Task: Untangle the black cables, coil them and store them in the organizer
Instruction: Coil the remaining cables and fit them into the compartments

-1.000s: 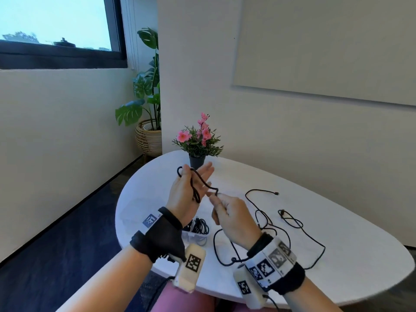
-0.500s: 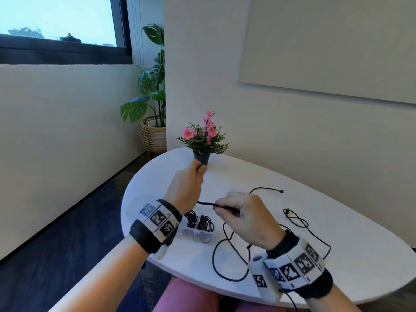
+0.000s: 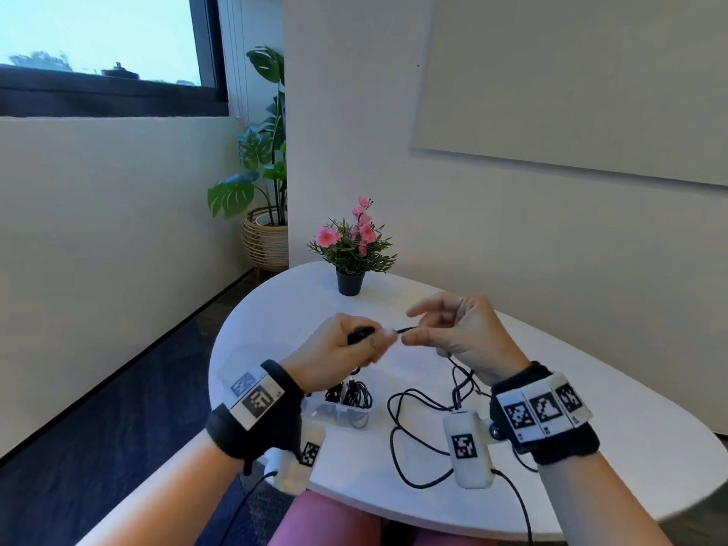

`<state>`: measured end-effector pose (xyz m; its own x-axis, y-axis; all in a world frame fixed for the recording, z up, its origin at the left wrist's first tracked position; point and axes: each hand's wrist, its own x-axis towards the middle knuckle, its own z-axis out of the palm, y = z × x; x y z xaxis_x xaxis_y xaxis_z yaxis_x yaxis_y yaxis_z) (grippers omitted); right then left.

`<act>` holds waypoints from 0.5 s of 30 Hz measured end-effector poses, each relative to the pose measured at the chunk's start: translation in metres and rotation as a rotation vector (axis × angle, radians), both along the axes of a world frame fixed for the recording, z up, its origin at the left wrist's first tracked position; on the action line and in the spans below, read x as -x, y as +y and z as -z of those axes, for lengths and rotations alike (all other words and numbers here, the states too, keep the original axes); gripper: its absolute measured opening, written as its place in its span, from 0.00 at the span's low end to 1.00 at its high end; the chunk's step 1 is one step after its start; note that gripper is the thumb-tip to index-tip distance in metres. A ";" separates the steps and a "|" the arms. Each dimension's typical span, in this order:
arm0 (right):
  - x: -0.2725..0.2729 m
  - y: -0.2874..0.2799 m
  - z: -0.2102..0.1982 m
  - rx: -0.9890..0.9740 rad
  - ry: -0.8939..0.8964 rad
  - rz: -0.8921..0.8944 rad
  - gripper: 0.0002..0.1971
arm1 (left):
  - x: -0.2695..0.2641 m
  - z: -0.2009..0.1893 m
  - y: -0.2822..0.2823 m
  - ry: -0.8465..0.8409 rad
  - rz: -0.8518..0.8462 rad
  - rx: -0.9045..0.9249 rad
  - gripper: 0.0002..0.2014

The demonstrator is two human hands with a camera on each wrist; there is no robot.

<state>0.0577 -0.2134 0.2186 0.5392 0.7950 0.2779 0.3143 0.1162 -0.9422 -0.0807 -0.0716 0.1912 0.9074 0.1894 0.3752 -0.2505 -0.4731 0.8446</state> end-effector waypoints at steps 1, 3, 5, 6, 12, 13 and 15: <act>-0.002 0.000 0.001 -0.006 0.118 -0.022 0.15 | -0.001 0.000 0.000 -0.066 -0.008 0.110 0.18; -0.003 0.000 0.003 -0.042 0.288 -0.040 0.14 | -0.002 -0.001 0.003 -0.181 -0.069 0.212 0.18; 0.001 -0.003 0.009 -0.093 0.356 -0.070 0.16 | -0.002 -0.001 0.007 -0.251 -0.119 0.219 0.21; 0.004 -0.004 0.011 -0.120 0.366 -0.087 0.17 | 0.000 -0.002 0.009 -0.266 -0.150 0.212 0.26; 0.022 0.010 0.030 -0.125 0.265 -0.015 0.11 | -0.006 -0.005 0.003 -0.353 -0.038 0.638 0.33; 0.028 0.016 0.037 -0.062 0.172 0.015 0.13 | -0.010 -0.009 0.000 -0.369 -0.024 0.737 0.33; 0.040 0.025 0.053 0.041 -0.043 0.020 0.15 | -0.017 -0.016 -0.006 -0.398 -0.064 0.881 0.27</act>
